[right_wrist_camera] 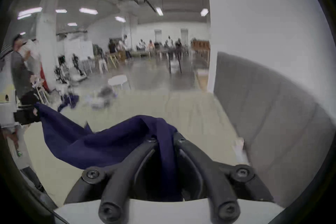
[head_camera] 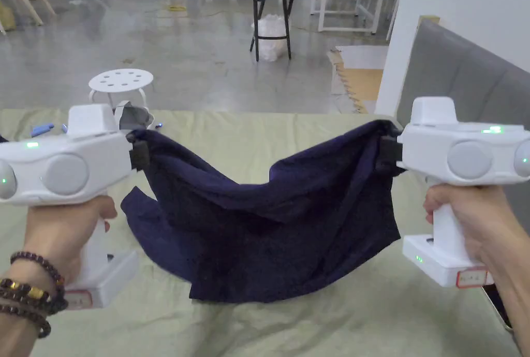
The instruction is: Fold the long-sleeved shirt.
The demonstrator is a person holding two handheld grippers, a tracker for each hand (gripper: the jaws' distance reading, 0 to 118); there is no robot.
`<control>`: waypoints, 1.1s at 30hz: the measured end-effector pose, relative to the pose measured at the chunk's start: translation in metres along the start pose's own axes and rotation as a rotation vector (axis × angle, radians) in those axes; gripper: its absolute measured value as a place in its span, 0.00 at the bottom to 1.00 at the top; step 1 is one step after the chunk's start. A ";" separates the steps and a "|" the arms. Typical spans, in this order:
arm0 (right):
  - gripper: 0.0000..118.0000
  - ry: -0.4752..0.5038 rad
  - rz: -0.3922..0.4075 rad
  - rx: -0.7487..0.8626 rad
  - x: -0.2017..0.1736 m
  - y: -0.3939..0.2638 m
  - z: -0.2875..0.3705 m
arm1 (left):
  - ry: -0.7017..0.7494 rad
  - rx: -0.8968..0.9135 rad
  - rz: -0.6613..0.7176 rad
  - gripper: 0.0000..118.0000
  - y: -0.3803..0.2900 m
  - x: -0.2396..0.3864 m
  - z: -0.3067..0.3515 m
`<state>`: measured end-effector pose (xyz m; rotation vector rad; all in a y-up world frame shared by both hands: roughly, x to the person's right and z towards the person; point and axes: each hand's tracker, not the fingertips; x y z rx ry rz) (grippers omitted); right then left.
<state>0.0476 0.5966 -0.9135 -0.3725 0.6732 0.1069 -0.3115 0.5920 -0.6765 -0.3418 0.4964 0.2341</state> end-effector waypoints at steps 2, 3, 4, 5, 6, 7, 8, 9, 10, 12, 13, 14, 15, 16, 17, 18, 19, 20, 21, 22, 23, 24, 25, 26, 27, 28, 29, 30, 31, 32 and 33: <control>0.08 -0.012 0.062 0.099 -0.007 0.067 0.006 | 0.054 0.093 -0.072 0.07 0.061 0.008 0.002; 0.08 -0.019 0.075 0.128 -0.008 0.090 0.001 | 0.076 0.122 -0.082 0.07 0.085 0.008 0.002; 0.07 -0.029 0.099 0.162 -0.012 0.120 0.003 | 0.109 0.165 -0.086 0.07 0.113 0.009 0.001; 0.07 -0.033 0.117 0.202 -0.014 0.147 0.004 | 0.124 0.189 -0.090 0.07 0.140 0.005 -0.003; 0.07 -0.030 0.120 0.232 -0.014 0.167 0.006 | 0.152 0.212 -0.089 0.07 0.160 0.006 -0.003; 0.06 -0.019 0.115 0.237 -0.015 0.191 0.005 | 0.161 0.238 -0.066 0.07 0.183 0.005 -0.002; 0.06 -0.030 0.124 0.231 -0.017 0.213 0.006 | 0.178 0.253 -0.070 0.07 0.206 0.006 -0.003; 0.05 -0.052 0.140 0.246 -0.018 0.229 0.006 | 0.201 0.265 -0.072 0.07 0.218 0.011 0.004; 0.05 -0.076 0.157 0.279 -0.019 0.244 0.008 | 0.215 0.280 -0.088 0.07 0.235 0.012 0.005; 0.04 -0.096 0.151 0.297 -0.016 0.266 0.006 | 0.231 0.300 -0.084 0.07 0.257 0.014 0.008; 0.04 -0.104 0.142 0.300 -0.013 0.275 0.005 | 0.238 0.303 -0.084 0.07 0.267 0.012 0.005; 0.04 -0.106 0.132 0.297 -0.011 0.280 0.004 | 0.237 0.308 -0.094 0.07 0.271 0.012 0.004; 0.03 -0.102 0.120 0.295 -0.009 0.277 0.004 | 0.232 0.307 -0.103 0.07 0.275 0.013 0.003; 0.03 -0.099 0.113 0.289 -0.006 0.276 0.001 | 0.235 0.303 -0.109 0.07 0.274 0.014 0.001; 0.03 -0.103 0.110 0.280 -0.004 0.271 -0.004 | 0.230 0.301 -0.111 0.07 0.268 0.016 0.003; 0.03 -0.109 0.106 0.271 -0.003 0.265 -0.009 | 0.219 0.296 -0.111 0.07 0.262 0.017 0.001; 0.03 -0.115 0.097 0.256 -0.001 0.253 -0.013 | 0.200 0.285 -0.110 0.07 0.252 0.017 -0.004; 0.03 -0.109 0.085 0.238 0.001 0.238 -0.021 | 0.197 0.257 -0.106 0.07 0.239 0.017 -0.012; 0.03 -0.106 0.066 0.214 0.003 0.226 -0.028 | 0.196 0.238 -0.104 0.07 0.225 0.019 -0.015; 0.03 -0.100 0.042 0.183 0.005 0.209 -0.038 | 0.190 0.210 -0.101 0.07 0.208 0.018 -0.025; 0.03 -0.096 0.023 0.148 0.007 0.190 -0.049 | 0.184 0.188 -0.107 0.07 0.193 0.017 -0.035; 0.03 -0.092 0.015 0.106 0.009 0.166 -0.062 | 0.184 0.140 -0.103 0.07 0.170 0.016 -0.050; 0.03 -0.087 0.015 0.067 0.011 0.145 -0.073 | 0.181 0.100 -0.107 0.07 0.146 0.018 -0.055; 0.03 -0.098 0.017 0.036 0.013 0.125 -0.083 | 0.174 0.070 -0.107 0.07 0.126 0.016 -0.065; 0.03 -0.112 0.023 0.002 0.012 0.099 -0.091 | 0.177 0.030 -0.104 0.07 0.100 0.014 -0.076; 0.03 -0.108 0.008 -0.038 0.013 0.071 -0.099 | 0.155 -0.015 -0.064 0.07 0.073 0.009 -0.085; 0.03 -0.099 -0.027 -0.082 0.015 0.047 -0.106 | 0.120 -0.054 -0.008 0.07 0.050 0.006 -0.087; 0.03 -0.075 -0.057 -0.114 0.018 0.024 -0.110 | 0.072 -0.080 0.028 0.07 0.032 0.003 -0.090; 0.03 -0.063 -0.077 -0.134 0.019 0.005 -0.119 | 0.063 -0.112 0.052 0.07 0.011 0.001 -0.094; 0.03 -0.068 -0.075 -0.162 0.020 -0.013 -0.123 | 0.076 -0.133 0.043 0.07 -0.007 0.000 -0.097; 0.03 -0.075 -0.075 -0.178 0.020 -0.026 -0.125 | 0.093 -0.138 0.038 0.07 -0.016 0.000 -0.096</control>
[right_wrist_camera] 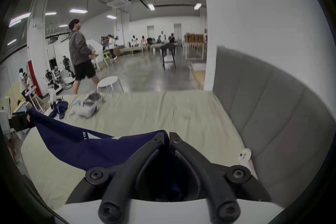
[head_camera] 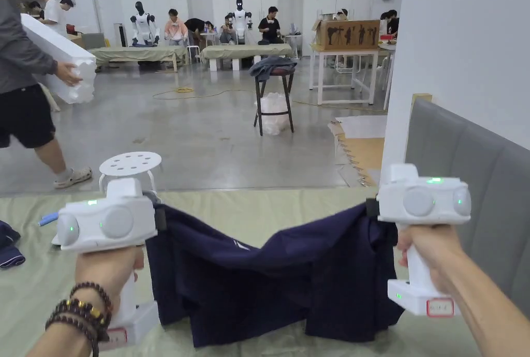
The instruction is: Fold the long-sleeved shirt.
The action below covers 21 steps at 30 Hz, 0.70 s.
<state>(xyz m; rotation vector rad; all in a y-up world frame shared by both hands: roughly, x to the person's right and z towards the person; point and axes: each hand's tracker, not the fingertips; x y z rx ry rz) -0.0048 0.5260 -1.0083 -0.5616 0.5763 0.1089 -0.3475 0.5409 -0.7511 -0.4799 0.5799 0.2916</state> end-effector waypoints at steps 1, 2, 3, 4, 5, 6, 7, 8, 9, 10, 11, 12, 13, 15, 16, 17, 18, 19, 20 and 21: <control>0.03 -0.006 0.014 0.011 0.001 -0.007 0.003 | 0.014 -0.001 -0.019 0.07 -0.009 -0.001 0.001; 0.03 -0.010 0.007 0.003 0.002 -0.009 0.015 | 0.015 -0.002 -0.005 0.07 -0.017 -0.004 0.004; 0.03 -0.007 0.007 0.004 0.003 -0.013 0.021 | 0.007 -0.001 -0.007 0.07 -0.021 -0.006 0.010; 0.03 0.011 0.011 0.026 0.003 -0.017 0.035 | 0.005 0.001 0.009 0.07 -0.021 -0.010 0.017; 0.03 0.027 0.024 0.053 0.003 -0.022 0.048 | 0.007 0.006 0.013 0.07 -0.025 -0.012 0.026; 0.03 0.025 0.036 0.074 0.002 -0.030 0.064 | 0.003 0.013 0.003 0.07 -0.031 -0.015 0.041; 0.03 0.017 0.050 0.077 0.000 -0.044 0.083 | 0.012 0.029 0.007 0.07 -0.042 -0.017 0.058; 0.03 0.013 0.065 0.085 0.000 -0.056 0.095 | 0.015 0.041 0.003 0.07 -0.047 -0.021 0.067; 0.03 0.008 0.070 0.086 -0.001 -0.076 0.110 | 0.014 0.044 -0.005 0.07 -0.063 -0.025 0.084; 0.03 -0.002 0.064 0.079 -0.002 -0.101 0.122 | 0.027 0.042 -0.022 0.07 -0.081 -0.028 0.097; 0.03 0.004 0.047 0.040 0.000 -0.129 0.132 | 0.035 0.019 -0.032 0.07 -0.105 -0.033 0.109; 0.03 0.001 0.024 0.002 0.002 -0.150 0.137 | 0.047 -0.004 -0.029 0.07 -0.121 -0.040 0.109; 0.03 -0.004 0.003 -0.049 0.004 -0.178 0.142 | 0.052 -0.048 -0.039 0.07 -0.145 -0.045 0.115; 0.03 -0.024 0.005 -0.135 0.007 -0.225 0.142 | 0.102 -0.156 -0.072 0.07 -0.189 -0.053 0.123; 0.03 -0.028 0.012 -0.192 0.006 -0.247 0.144 | 0.101 -0.213 -0.080 0.07 -0.210 -0.061 0.123; 0.03 -0.024 0.011 -0.238 0.005 -0.265 0.146 | 0.101 -0.267 -0.064 0.07 -0.226 -0.066 0.125; 0.03 -0.009 0.014 -0.287 0.004 -0.284 0.143 | 0.075 -0.318 -0.033 0.07 -0.241 -0.072 0.128; 0.03 0.002 0.022 -0.340 0.003 -0.301 0.142 | 0.064 -0.364 0.002 0.07 -0.255 -0.077 0.131; 0.03 0.002 0.021 -0.377 0.003 -0.311 0.139 | 0.069 -0.375 0.025 0.07 -0.256 -0.068 0.149; 0.03 0.003 0.025 -0.401 0.003 -0.319 0.137 | 0.075 -0.374 0.027 0.07 -0.262 -0.068 0.152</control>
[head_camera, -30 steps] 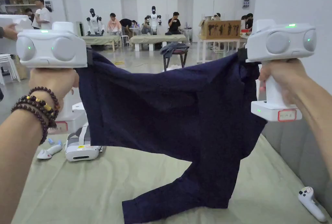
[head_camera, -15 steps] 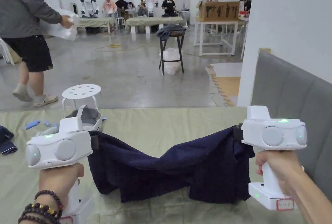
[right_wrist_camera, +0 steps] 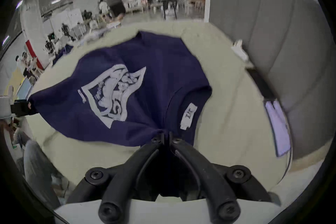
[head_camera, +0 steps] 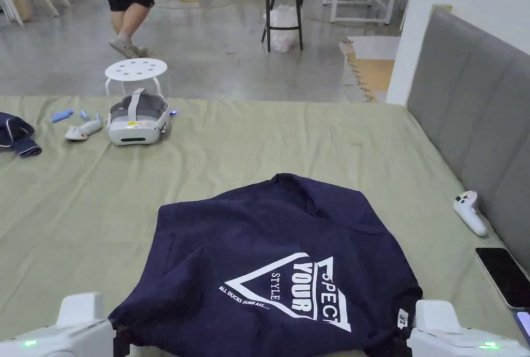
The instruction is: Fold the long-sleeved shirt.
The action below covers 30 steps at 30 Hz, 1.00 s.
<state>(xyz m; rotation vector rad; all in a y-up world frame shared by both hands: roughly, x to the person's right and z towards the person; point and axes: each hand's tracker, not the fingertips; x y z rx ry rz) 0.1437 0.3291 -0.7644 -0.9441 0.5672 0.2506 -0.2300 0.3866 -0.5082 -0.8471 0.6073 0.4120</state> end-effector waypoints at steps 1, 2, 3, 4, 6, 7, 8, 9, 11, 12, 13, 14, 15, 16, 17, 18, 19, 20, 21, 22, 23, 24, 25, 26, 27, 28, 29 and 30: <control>0.03 -0.002 0.013 -0.019 -0.003 -0.003 0.008 | 0.012 0.002 -0.014 0.11 -0.005 0.000 0.001; 0.06 0.007 0.019 -0.021 -0.003 -0.002 0.010 | 0.022 0.005 -0.005 0.25 -0.008 -0.001 0.003; 0.21 0.002 0.016 -0.013 -0.004 0.001 0.014 | 0.022 0.004 -0.004 0.49 -0.006 -0.005 0.000; 0.60 -0.014 0.010 0.000 -0.005 0.007 0.021 | 0.022 0.001 -0.005 0.85 -0.003 -0.007 0.003; 1.00 -0.031 -0.006 0.061 0.002 0.021 0.035 | -0.022 0.077 -0.019 0.90 0.011 -0.009 0.021; 0.97 0.038 -0.028 0.152 0.008 0.029 0.048 | -0.033 0.112 -0.030 0.84 0.019 -0.021 0.013; 0.94 0.041 -0.051 0.176 0.015 0.038 0.056 | -0.016 0.138 -0.031 0.79 0.031 -0.021 0.017; 0.89 0.041 -0.064 0.178 0.016 0.045 0.068 | -0.008 0.152 -0.035 0.70 0.042 -0.020 0.020; 0.29 0.042 -0.061 0.198 0.020 0.056 0.079 | -0.043 0.189 -0.061 0.03 0.060 -0.005 0.031; 0.00 0.014 -0.046 0.215 0.020 0.059 0.080 | -0.050 0.199 -0.072 0.04 0.070 -0.001 0.024; 0.01 -0.015 -0.047 0.207 0.017 0.058 0.065 | -0.066 0.204 -0.074 0.03 0.077 0.002 0.023; 0.01 -0.025 -0.041 0.210 0.017 0.060 0.061 | -0.067 0.196 -0.077 0.03 0.092 0.005 0.015; 0.01 -0.015 -0.033 0.205 0.020 0.060 0.057 | -0.080 0.184 -0.083 0.03 0.102 0.012 0.006; 0.01 0.003 -0.032 0.198 0.022 0.060 0.054 | -0.080 0.184 -0.083 0.03 0.114 0.016 0.000; 0.01 0.017 -0.043 0.190 0.015 0.062 0.056 | -0.094 0.199 -0.094 0.03 0.130 0.020 -0.009; 0.01 0.022 -0.057 0.171 0.014 0.064 0.051 | -0.111 0.202 -0.087 0.08 0.151 0.022 -0.024; 0.01 0.020 -0.051 0.165 0.013 0.064 0.048 | -0.103 0.193 -0.086 0.34 0.162 0.029 -0.037; 0.01 0.015 -0.040 0.157 0.010 0.065 0.042 | -0.093 0.191 -0.082 0.62 0.183 0.032 -0.057; 0.01 0.004 -0.040 0.149 0.008 0.066 0.039 | -0.086 0.186 -0.088 0.82 0.200 0.035 -0.076; 0.01 0.005 -0.037 0.143 0.007 0.066 0.036 | -0.077 0.158 -0.108 0.82 0.215 0.037 -0.096; 0.01 0.010 -0.040 0.133 0.005 0.066 0.031 | -0.058 0.112 -0.118 0.86 0.226 0.046 -0.117; 0.01 0.014 -0.045 0.119 0.004 0.066 0.026 | -0.028 0.090 -0.145 0.91 0.240 0.050 -0.139; 0.01 0.021 -0.062 0.098 0.007 0.065 0.016 | -0.022 0.090 -0.163 0.90 0.250 0.052 -0.157; 0.01 0.023 -0.058 0.084 0.008 0.064 0.008 | -0.002 0.068 -0.180 0.87 0.263 0.054 -0.182; 0.01 0.018 -0.057 0.070 0.008 0.064 0.003 | 0.014 0.046 -0.183 0.83 0.265 0.059 -0.197; 0.01 0.018 -0.052 0.056 0.008 0.064 -0.003 | 0.047 0.020 -0.173 0.78 0.269 0.062 -0.213; 0.01 0.011 -0.036 0.044 0.001 0.065 -0.002 | 0.080 -0.004 -0.173 0.78 0.272 0.063 -0.232; 0.01 0.008 -0.033 0.035 -0.001 0.066 -0.005 | 0.077 -0.025 -0.163 0.78 0.273 0.063 -0.247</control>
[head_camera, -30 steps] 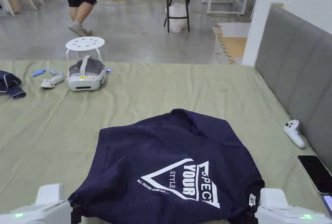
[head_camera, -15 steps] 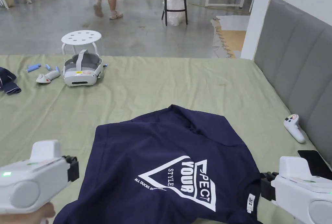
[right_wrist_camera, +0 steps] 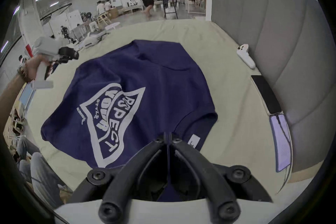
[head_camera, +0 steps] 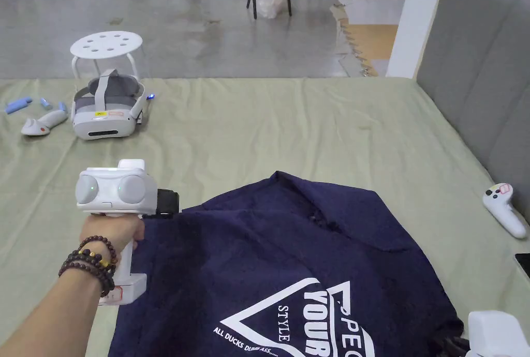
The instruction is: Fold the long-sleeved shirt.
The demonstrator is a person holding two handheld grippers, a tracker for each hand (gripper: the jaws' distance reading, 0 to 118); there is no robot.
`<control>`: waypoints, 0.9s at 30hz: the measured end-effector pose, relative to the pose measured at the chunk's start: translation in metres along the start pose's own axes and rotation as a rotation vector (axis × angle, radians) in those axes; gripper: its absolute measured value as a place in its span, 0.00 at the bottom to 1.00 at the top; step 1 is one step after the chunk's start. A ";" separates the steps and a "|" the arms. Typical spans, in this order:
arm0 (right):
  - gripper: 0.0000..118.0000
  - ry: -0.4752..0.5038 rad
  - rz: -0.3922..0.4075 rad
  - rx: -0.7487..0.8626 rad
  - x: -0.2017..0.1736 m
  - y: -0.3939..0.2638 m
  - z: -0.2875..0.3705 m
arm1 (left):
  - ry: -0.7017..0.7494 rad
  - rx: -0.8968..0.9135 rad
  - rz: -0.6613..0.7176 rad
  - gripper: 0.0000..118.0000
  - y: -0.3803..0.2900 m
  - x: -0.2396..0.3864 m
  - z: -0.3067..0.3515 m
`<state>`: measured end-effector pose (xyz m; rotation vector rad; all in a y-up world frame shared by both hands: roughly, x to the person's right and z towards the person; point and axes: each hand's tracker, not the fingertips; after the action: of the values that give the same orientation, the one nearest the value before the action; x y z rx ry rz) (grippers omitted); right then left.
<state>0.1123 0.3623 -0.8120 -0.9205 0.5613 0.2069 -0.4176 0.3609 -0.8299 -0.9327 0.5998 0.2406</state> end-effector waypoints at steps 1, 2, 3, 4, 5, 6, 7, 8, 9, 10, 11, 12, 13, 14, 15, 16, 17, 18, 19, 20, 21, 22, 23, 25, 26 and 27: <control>0.01 0.000 0.002 -0.005 -0.001 0.001 -0.003 | -0.001 -0.025 0.002 0.78 -0.005 0.004 -0.008; 0.01 0.004 0.010 -0.014 -0.001 0.003 -0.007 | -0.004 -0.053 0.023 0.78 -0.007 0.003 -0.023; 0.01 0.008 0.011 -0.020 0.003 0.006 -0.013 | -0.007 -0.061 0.034 0.78 -0.010 0.003 -0.031; 0.01 0.006 0.015 -0.023 0.003 0.008 -0.016 | -0.021 -0.076 0.041 0.78 -0.015 0.002 -0.039; 0.01 0.004 0.021 -0.022 0.003 0.011 -0.017 | -0.031 -0.108 0.041 0.77 -0.022 0.001 -0.046; 0.01 0.004 0.025 -0.020 0.003 0.013 -0.018 | -0.026 -0.131 0.029 0.76 -0.028 0.002 -0.048; 0.01 0.006 0.027 -0.014 0.004 0.015 -0.021 | -0.026 -0.114 0.027 0.74 -0.041 0.003 -0.048; 0.01 0.010 0.029 -0.010 0.004 0.017 -0.023 | -0.035 -0.006 0.037 0.73 -0.051 0.003 -0.041; 0.01 0.016 0.030 -0.007 0.005 0.020 -0.025 | -0.032 0.008 0.034 0.69 -0.054 0.002 -0.040; 0.01 0.018 0.029 -0.005 0.006 0.025 -0.028 | -0.047 0.004 0.040 0.61 -0.059 0.003 -0.035; 0.01 0.015 0.032 -0.002 0.004 0.030 -0.029 | -0.054 0.005 0.032 0.51 -0.061 0.005 -0.029; 0.01 0.012 0.040 0.004 0.004 0.036 -0.030 | -0.070 -0.004 0.007 0.40 -0.061 0.007 -0.023; 0.01 0.010 0.047 0.016 0.005 0.045 -0.033 | -0.078 -0.014 -0.035 0.24 -0.058 0.009 -0.021; 0.02 0.012 0.044 0.026 0.008 0.059 -0.037 | -0.085 -0.018 -0.093 0.18 -0.061 0.014 -0.020; 0.03 0.016 0.040 0.035 0.012 0.071 -0.042 | -0.076 -0.021 -0.136 0.17 -0.063 0.018 -0.019; 0.03 0.026 0.033 0.055 0.016 0.086 -0.047 | -0.044 -0.011 -0.182 0.14 -0.065 0.021 -0.019; 0.03 0.027 0.016 0.076 0.021 0.102 -0.052 | -0.039 -0.020 -0.205 0.13 -0.063 0.021 -0.022; 0.03 0.018 0.013 0.078 0.024 0.117 -0.056 | -0.037 -0.025 -0.191 0.12 -0.061 0.022 -0.021; 0.06 0.001 0.008 0.094 0.026 0.135 -0.057 | -0.034 -0.033 -0.174 0.12 -0.058 0.022 -0.018; 0.21 -0.014 0.000 0.101 0.031 0.153 -0.064 | -0.039 -0.042 -0.149 0.11 -0.055 0.019 -0.013; 0.51 -0.022 0.000 0.087 0.035 0.165 -0.072 | -0.048 -0.035 -0.129 0.11 -0.054 0.019 -0.003; 0.62 -0.024 -0.001 0.049 0.041 0.179 -0.084 | -0.077 -0.024 -0.111 0.11 -0.053 0.017 0.007; 0.70 -0.014 -0.001 -0.016 0.047 0.190 -0.099 | -0.112 0.004 -0.119 0.11 -0.053 0.016 0.018; 0.95 0.009 0.004 -0.101 0.054 0.201 -0.129 | -0.106 0.047 -0.139 0.11 -0.054 0.014 0.037; 0.91 0.014 -0.001 -0.149 0.055 0.202 -0.142 | -0.109 0.060 -0.126 0.11 -0.054 0.011 0.045; 0.84 0.025 -0.004 -0.211 0.053 0.199 -0.154 | -0.131 0.078 -0.103 0.11 -0.053 0.007 0.053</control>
<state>0.0201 0.3550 -1.0518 -1.1295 0.5677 0.2544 -0.3681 0.3724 -0.7742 -0.8630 0.4367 0.1832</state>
